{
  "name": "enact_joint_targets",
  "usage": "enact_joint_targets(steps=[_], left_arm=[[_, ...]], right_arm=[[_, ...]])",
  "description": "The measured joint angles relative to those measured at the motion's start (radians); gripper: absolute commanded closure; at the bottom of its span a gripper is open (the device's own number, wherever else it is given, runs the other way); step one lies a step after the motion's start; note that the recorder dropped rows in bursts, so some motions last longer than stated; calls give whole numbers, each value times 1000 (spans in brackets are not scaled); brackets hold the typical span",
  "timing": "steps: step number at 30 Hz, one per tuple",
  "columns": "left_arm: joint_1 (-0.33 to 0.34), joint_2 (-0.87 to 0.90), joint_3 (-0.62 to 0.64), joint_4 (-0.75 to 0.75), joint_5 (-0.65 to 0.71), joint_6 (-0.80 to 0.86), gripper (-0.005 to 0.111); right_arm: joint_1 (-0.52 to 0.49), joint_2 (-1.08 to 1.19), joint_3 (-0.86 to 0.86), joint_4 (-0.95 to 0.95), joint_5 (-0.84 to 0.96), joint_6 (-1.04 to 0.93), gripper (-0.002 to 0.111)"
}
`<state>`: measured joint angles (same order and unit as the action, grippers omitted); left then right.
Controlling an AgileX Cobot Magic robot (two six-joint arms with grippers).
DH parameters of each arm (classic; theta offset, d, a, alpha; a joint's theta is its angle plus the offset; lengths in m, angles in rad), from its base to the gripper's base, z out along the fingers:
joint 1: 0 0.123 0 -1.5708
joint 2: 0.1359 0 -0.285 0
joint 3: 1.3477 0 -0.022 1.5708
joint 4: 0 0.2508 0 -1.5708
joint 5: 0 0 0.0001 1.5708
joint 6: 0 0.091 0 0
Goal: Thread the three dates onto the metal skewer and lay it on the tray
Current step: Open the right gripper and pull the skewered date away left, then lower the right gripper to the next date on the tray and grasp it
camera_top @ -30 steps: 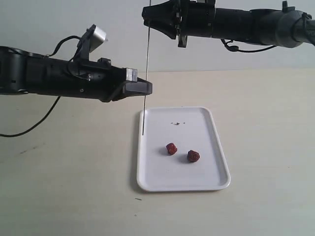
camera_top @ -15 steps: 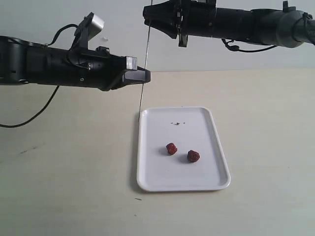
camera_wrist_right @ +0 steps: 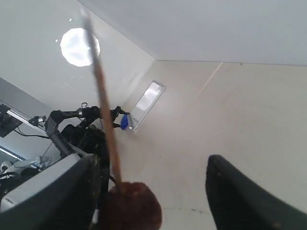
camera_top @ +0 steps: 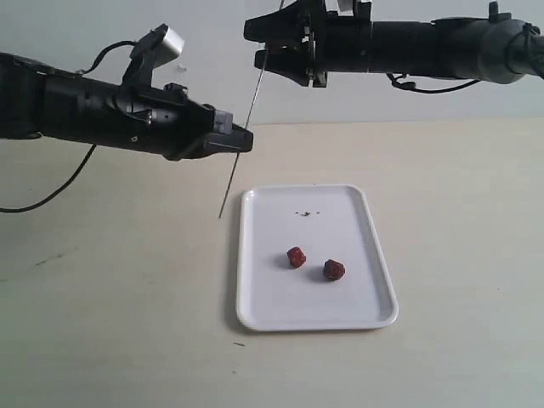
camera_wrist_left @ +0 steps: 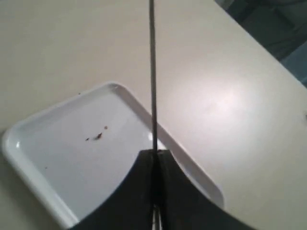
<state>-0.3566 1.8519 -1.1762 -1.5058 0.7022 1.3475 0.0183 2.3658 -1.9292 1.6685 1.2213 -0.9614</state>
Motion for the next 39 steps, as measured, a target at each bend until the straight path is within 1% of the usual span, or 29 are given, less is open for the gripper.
enact_joint_targets(steps=[2,3,4,7,8,9,11,13,16,18,20,22,25,32,36,39], left_arm=[[45,0,0,143,2,-74,107],[62,0,0,178,2,-94,107],[84,0,-1,244,8,-116,107],[133,0,-1,417,33,-133,107],[148,0,-1,513,33,-133,107],[156,0,-1,566,37,-133,107],[163,0,-1,758,45,-154,107],[163,0,-1,865,53,-187,107],[163,0,-1,1024,82,-281,107],[163,0,1,1137,111,-342,107],[163,0,16,1220,143,-368,107],[161,0,35,1271,159,-384,107],[145,-2,58,1300,133,-395,107],[85,-14,92,1313,29,-388,107],[80,-42,103,1313,-19,-388,107],[89,-65,103,1307,-33,-388,107]], right_arm=[[-35,-2,0,-32,0,-7,46],[-45,-7,0,-52,0,-8,46],[-60,-17,0,-92,-4,-8,46],[-79,-53,0,-174,-4,-10,46],[-84,-71,0,-224,-4,-12,46],[-85,-86,0,-278,-4,-12,46],[-81,-138,0,-523,-4,8,46],[-71,-171,0,-677,-4,49,46],[-44,-208,0,-957,-4,141,46],[-20,-222,5,-1141,-2,230,46],[7,-231,22,-1286,0,306,46],[31,-235,51,-1386,0,353,46],[69,-235,103,-1452,2,348,46],[151,-235,173,-1481,2,283,46],[201,-235,208,-1507,2,277,46],[236,-235,240,-1510,2,282,46]])
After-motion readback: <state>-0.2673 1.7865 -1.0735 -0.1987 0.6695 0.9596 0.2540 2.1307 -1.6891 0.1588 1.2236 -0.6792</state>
